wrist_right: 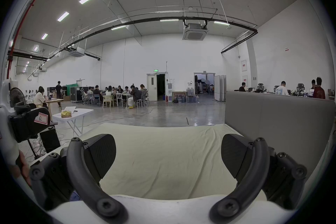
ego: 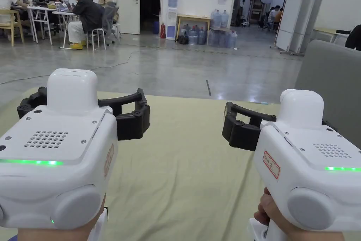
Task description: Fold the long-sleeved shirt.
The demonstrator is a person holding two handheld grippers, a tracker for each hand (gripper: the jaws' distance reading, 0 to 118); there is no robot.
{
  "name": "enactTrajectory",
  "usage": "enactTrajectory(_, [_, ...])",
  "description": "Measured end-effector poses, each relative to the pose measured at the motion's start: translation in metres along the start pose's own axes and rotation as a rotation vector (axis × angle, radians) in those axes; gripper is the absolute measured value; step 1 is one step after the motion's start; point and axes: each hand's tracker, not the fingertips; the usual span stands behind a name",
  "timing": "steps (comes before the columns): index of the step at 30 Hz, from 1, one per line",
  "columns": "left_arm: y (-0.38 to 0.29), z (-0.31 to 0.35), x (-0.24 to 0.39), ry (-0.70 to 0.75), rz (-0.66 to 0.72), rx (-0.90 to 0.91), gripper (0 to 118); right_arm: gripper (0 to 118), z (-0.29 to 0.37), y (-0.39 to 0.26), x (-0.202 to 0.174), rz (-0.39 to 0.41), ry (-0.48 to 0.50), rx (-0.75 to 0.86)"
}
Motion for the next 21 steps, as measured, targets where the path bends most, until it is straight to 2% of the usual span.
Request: enactTrajectory(21, [0.0034, 0.0011, -0.0029, -0.001, 0.006, 0.006, 118, 118, 0.002, 0.0033, -0.0059, 0.022, 0.018, 0.013])
